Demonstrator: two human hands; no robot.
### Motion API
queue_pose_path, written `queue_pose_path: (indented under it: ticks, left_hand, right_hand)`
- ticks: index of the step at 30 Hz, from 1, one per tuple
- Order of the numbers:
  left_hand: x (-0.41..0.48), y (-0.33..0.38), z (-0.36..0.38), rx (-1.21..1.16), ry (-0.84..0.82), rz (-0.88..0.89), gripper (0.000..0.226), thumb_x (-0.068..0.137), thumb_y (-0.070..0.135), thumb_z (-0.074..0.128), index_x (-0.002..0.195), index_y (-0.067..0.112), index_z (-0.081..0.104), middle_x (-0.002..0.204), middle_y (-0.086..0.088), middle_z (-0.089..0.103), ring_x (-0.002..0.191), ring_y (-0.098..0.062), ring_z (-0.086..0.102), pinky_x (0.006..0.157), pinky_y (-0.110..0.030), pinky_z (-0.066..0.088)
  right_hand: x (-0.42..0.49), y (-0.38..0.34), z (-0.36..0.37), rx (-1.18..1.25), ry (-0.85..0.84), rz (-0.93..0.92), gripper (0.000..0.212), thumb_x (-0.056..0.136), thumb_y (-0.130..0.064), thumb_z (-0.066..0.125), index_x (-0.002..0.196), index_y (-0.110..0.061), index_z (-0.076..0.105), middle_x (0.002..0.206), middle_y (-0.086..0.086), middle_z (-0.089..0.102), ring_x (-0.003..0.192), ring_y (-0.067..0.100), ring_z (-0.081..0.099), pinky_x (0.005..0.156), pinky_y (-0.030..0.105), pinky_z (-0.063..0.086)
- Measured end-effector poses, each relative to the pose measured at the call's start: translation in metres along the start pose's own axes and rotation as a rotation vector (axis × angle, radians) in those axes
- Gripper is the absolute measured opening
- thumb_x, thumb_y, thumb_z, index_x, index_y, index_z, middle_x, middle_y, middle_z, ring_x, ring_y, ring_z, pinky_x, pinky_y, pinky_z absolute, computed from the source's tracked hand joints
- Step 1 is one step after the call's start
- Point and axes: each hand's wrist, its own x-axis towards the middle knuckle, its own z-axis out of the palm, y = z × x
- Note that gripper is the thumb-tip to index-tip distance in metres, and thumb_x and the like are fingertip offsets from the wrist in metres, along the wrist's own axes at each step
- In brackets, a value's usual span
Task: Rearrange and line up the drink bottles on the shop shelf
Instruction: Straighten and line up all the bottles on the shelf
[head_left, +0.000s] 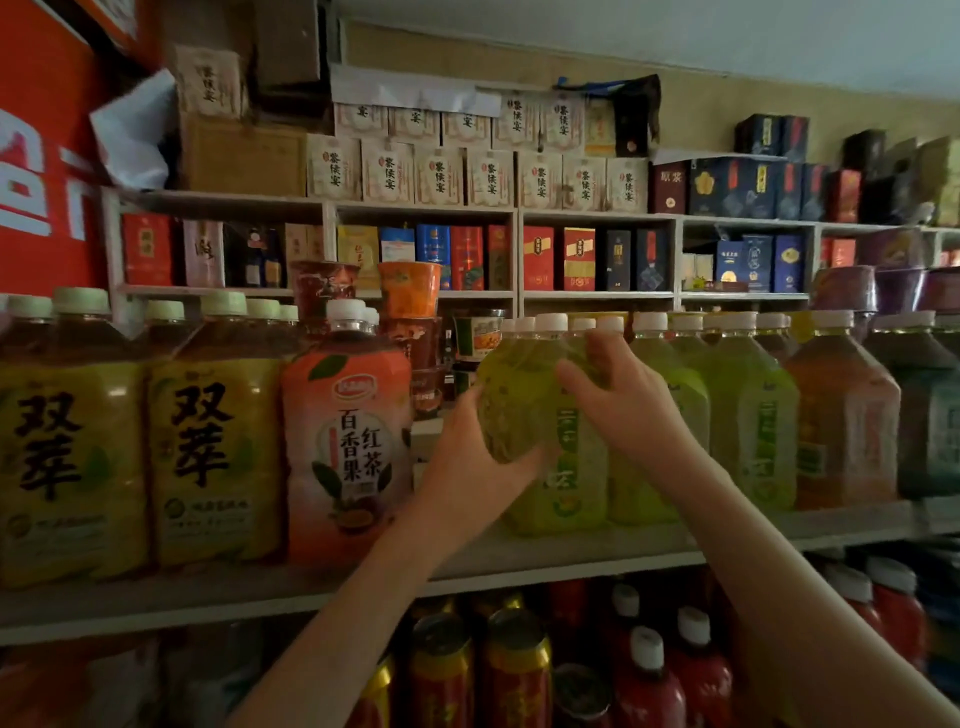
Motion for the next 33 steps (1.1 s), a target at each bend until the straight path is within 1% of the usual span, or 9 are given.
queue_pose_path:
  ticks: [5,8,13,18,20,22,27,31,33]
  left_hand:
    - [0.033,0.012,0.011,-0.251,-0.063,-0.202,0.095,0.051,0.060,0.074,0.133,0.036,0.033,0.095,0.033,0.051,0.080,0.020,0.049,0.064,-0.008,0.035]
    - [0.042,0.025,0.023,-0.322,-0.018,-0.217,0.055,0.061,0.074,0.059,0.109,0.048,0.053,0.099,0.029,0.064,0.103,0.008,0.057,0.086,-0.022,0.040]
    - [0.057,0.026,0.033,-0.512,0.158,-0.333,0.075,0.078,0.082,0.023,0.125,0.035,0.059,0.129,-0.003,0.060,0.122,-0.021,0.052,0.107,-0.051,0.034]
    - [0.063,0.030,0.034,-0.459,0.199,-0.331,0.063,0.089,0.070,0.021,0.112,0.032,0.066,0.096,0.000,0.074,0.093,-0.016,0.069,0.087,-0.041,0.052]
    - [0.064,0.031,0.030,-0.383,0.169,-0.246,0.060,0.088,0.070,0.023,0.117,0.035,0.062,0.096,0.003,0.074,0.091,-0.012,0.069,0.083,-0.036,0.053]
    - [0.068,0.037,0.026,-0.277,0.130,-0.122,0.072,0.074,0.081,0.029,0.123,0.037,0.058,0.115,0.004,0.068,0.108,-0.015,0.063,0.095,-0.041,0.046]
    - [0.085,0.048,0.023,0.060,0.150,-0.015,0.053,0.077,0.067,0.055,0.111,0.027,0.062,0.098,0.014,0.067,0.092,-0.005,0.064,0.076,-0.024,0.050]
    - [0.095,0.042,0.026,0.109,0.197,-0.024,0.045,0.088,0.053,0.053,0.114,0.017,0.064,0.088,0.005,0.070,0.077,-0.006,0.066,0.071,-0.019,0.054]
    - [0.096,0.040,0.027,0.142,0.230,0.008,0.039,0.092,0.049,0.050,0.106,0.016,0.065,0.085,0.001,0.070,0.074,-0.009,0.066,0.064,-0.018,0.052]
  right_hand:
    - [0.045,-0.014,-0.014,-0.008,-0.187,0.040,0.061,0.090,-0.049,0.051,0.138,-0.014,0.037,0.115,0.002,0.057,0.089,0.008,0.056,0.060,0.013,0.047]
    - [0.068,-0.022,-0.010,0.160,-0.342,0.260,0.068,0.087,-0.057,0.049,0.138,-0.013,0.038,0.125,0.009,0.054,0.110,0.026,0.056,0.090,0.043,0.051]
    - [0.080,-0.019,0.003,0.343,-0.433,0.394,0.069,0.084,-0.061,0.049,0.135,-0.015,0.044,0.130,0.012,0.054,0.118,0.031,0.051,0.101,0.046,0.042]
    - [0.081,-0.011,0.007,0.336,-0.424,0.244,0.022,0.086,-0.040,0.060,0.080,-0.019,0.056,0.101,0.011,0.064,0.074,0.012,0.060,0.066,0.024,0.051]
    - [0.076,-0.009,0.006,0.235,-0.357,0.131,0.031,0.088,-0.044,0.055,0.091,-0.014,0.058,0.091,0.001,0.060,0.071,0.008,0.059,0.052,0.020,0.051]
    - [0.072,-0.006,-0.002,0.158,-0.235,0.009,0.052,0.091,-0.049,0.047,0.126,-0.011,0.048,0.086,-0.006,0.055,0.063,0.000,0.057,0.038,0.012,0.042]
    - [0.072,0.013,-0.041,0.036,0.113,-0.207,0.048,0.094,-0.029,0.050,0.139,-0.016,0.038,0.136,0.003,0.049,0.111,0.011,0.051,0.083,0.019,0.037]
    - [0.068,0.022,-0.043,-0.071,0.234,-0.264,0.051,0.091,-0.020,0.054,0.138,-0.014,0.036,0.134,0.005,0.050,0.119,0.019,0.049,0.085,0.021,0.034]
    - [0.072,0.034,-0.048,-0.066,0.180,-0.124,0.055,0.091,-0.027,0.055,0.138,-0.012,0.033,0.121,0.006,0.055,0.098,0.017,0.059,0.073,0.020,0.044]
